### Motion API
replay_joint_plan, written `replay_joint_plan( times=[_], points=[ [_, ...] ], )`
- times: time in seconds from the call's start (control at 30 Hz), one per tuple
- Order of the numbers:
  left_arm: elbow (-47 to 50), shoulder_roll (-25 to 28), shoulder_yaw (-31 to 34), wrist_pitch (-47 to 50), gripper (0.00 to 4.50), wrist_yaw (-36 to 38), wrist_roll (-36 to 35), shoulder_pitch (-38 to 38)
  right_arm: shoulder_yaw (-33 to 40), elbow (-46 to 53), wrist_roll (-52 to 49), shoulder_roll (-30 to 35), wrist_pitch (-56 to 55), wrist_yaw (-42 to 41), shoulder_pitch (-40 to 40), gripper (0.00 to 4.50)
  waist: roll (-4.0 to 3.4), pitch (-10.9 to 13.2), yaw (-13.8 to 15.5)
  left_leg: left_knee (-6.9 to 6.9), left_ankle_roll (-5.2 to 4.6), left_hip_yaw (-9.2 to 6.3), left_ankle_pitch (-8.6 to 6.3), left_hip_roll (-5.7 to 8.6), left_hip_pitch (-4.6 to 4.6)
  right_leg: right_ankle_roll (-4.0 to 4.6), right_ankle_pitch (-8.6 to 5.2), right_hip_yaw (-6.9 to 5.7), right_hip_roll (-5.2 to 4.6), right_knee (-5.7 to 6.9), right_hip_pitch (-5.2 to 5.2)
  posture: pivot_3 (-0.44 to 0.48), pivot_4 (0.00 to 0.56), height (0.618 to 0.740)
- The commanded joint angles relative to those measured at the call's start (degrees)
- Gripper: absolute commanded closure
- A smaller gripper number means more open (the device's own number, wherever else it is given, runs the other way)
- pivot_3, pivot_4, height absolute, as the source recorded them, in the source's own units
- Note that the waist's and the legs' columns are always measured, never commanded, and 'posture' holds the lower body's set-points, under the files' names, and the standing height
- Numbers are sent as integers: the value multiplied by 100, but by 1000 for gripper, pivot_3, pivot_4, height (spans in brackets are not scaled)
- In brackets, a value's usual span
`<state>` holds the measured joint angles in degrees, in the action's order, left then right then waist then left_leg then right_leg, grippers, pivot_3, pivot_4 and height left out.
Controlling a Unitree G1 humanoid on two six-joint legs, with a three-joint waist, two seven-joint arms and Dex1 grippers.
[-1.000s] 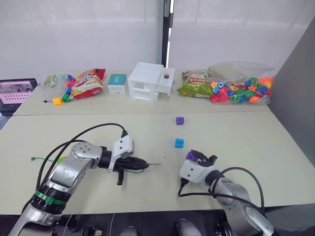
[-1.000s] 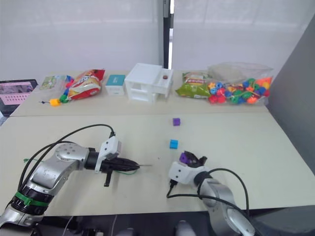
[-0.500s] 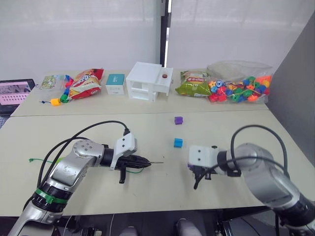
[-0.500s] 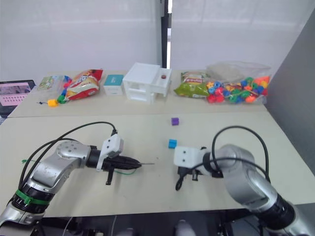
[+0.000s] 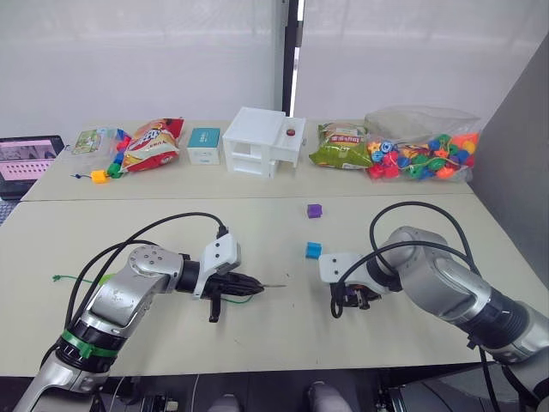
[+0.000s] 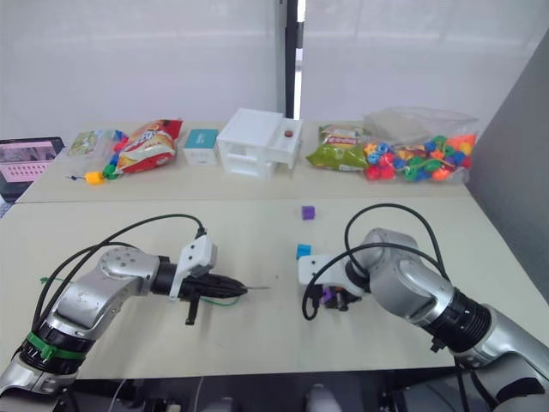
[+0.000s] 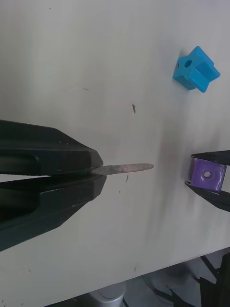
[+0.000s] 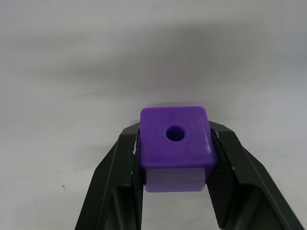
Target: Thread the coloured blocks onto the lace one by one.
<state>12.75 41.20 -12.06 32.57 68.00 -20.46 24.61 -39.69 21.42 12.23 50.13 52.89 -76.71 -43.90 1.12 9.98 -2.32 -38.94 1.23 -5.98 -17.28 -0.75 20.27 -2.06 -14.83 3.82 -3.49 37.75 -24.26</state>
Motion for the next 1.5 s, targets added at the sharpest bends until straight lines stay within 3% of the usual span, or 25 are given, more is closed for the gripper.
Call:
replay_joint_plan(
  times=[0.03, 0.1, 0.3, 0.33, 0.4, 0.5, 0.67, 0.77, 0.93, 1.1, 1.23, 1.37, 1.5],
  points=[
    [195, 49, 173, -15, 4500, -53, -113, -16, -151, 42, 52, -64, 126, 101, 106, 3299, 2, -1, -1, -1, 1, 0, 1, 0, -2, 0, 0, 0, 0, -1, 3, 0, 150, 740],
    [216, 50, 178, -18, 4500, -61, -118, -39, -22, 112, -78, -216, 233, 207, 159, 2250, 6, -3, -7, -2, 2, 0, 1, 0, -3, 0, 0, 0, 1, -2, 4, 0, 150, 740],
    [249, 70, 183, -41, 4500, -30, -130, -93, 640, 479, -417, -242, 600, 381, 112, 184, 5, -3, -22, -1, 2, 0, 1, -2, -5, 1, 0, 1, 5, 21, -7, 0, 150, 740],
    [236, 71, 182, -51, 4500, -24, -125, -94, 818, 607, -534, -181, 701, 398, 161, 82, 5, -3, -16, 0, 2, -1, 1, -2, -3, 1, 0, 0, 4, 22, -9, 0, 150, 740],
    [238, 86, 194, -70, 4500, -13, -122, -121, 1106, 856, -723, -84, 904, 464, 285, 82, 4, -2, 1, -1, 2, -1, 1, -1, 1, 1, 0, 0, 2, 21, -10, 0, 150, 740],
    [231, 100, 216, -83, 4500, -3, -122, -150, 2148, 1561, -987, -147, 1584, 935, 945, 82, 5, -2, 65, -1, 1, -2, 0, 2, 3, 1, 0, 0, -1, 18, -8, 0, 150, 740],
    [157, 106, 228, -114, 4500, 16, -117, -165, 3479, 2777, -1004, -1366, 2656, 2185, 2018, 82, 5, -3, 90, 2, 0, -1, 0, 1, 2, 1, 0, 1, 2, 20, -10, 0, 150, 740],
    [93, 99, 198, -157, 4500, 77, -111, -146, 3964, 3325, -978, -1972, 2429, 2836, 2842, 82, 4, -2, 122, 3, 0, -5, 0, 0, -1, 1, 0, 0, 6, 27, -9, 0, 150, 740],
    [-39, 82, 133, -267, 4500, 192, -70, -90, 4353, 3573, -893, -3002, 1862, 4007, 3781, 82, 3, -2, 121, -3, 6, 2, 3, 0, -4, 0, 0, 3, 3, 16, -2, 0, 150, 740],
    [-122, 71, 106, -345, 4500, 255, -46, -51, 4115, 3666, -1075, -3770, 734, 4708, 5040, 82, 1, -2, 81, 5, 6, 1, 4, -4, -8, 1, 0, 4, 8, 23, -6, 0, 150, 740],
    [-141, 47, 66, -363, 4500, 289, -40, -32, 4156, 3416, -1367, -3517, -33, 4491, 5362, 82, 1, -1, 2, 1, 7, 4, 4, -1, -8, 0, -1, 5, 3, 17, 2, 0, 150, 740],
    [-209, 1, 14, -397, 4500, 322, -13, 12, 4468, 2648, -1971, -2455, -458, 3519, 4737, 82, 1, -1, -40, 1, 6, 6, 4, -2, -12, 0, -1, 6, 6, -2, 12, 0, 150, 740],
    [-227, -21, -22, -419, 4500, 341, -7, 20, 4224, 1602, -2389, -1480, -1062, 2509, 4009, 82, 1, 0, -25, 3, 6, 5, 4, -3, -13, 0, -1, 6, 10, -2, 12, 0, 150, 740]
  ],
)
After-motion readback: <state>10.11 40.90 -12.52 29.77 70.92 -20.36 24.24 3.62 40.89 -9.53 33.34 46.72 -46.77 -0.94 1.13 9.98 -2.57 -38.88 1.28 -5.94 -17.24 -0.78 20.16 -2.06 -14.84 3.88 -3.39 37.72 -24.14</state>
